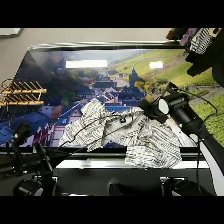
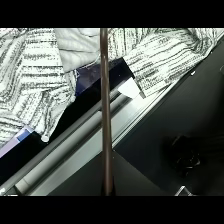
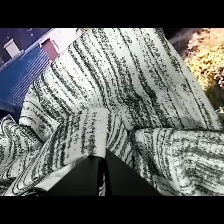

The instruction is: Fold the clothes and pants, and hang the long-sleeved shirts on hangers.

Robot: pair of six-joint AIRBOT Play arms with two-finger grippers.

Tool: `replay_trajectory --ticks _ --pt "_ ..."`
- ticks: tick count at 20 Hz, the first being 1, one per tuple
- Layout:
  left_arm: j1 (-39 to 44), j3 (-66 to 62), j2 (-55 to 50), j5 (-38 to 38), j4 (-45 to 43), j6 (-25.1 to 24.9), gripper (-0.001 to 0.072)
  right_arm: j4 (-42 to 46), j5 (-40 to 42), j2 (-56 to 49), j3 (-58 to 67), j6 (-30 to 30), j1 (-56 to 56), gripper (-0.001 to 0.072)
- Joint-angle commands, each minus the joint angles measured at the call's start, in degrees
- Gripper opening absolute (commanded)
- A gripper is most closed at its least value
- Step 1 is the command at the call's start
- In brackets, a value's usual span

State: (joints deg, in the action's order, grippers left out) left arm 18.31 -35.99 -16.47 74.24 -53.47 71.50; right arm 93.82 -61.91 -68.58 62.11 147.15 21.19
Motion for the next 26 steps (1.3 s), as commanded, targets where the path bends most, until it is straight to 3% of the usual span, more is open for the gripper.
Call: replay_trajectory --ticks 1,9,15,19,26 --pt "0.07 0.37 -3.13 -2.51 1.27 -2.89 0.0017 -0.44 -0.33 0.96 0.09 -0.68 0.07 0.0026" --pt "0.07 0.26 -12.74 -7.28 6.21 -15.3 0.0017 -2.51 -2.47 7.63 0.09 -3.52 0.07 0.0026" --pt "0.11 0.26 -17.25 -9.64 10.34 -23.54 0.0017 -5.92 -10.69 12.9 2.08 -8.02 0.07 0.0026" --pt "0.13 0.24 -20.65 -9.97 17.68 -31.26 0.0016 -5.95 -17.94 14.51 9.68 -10.03 0.07 0.0026" --pt "0.44 0.15 -28.94 -10.38 29.64 -43.91 0.0016 -6.47 -22.47 14.32 15.78 -10.05 0.07 0.0026"
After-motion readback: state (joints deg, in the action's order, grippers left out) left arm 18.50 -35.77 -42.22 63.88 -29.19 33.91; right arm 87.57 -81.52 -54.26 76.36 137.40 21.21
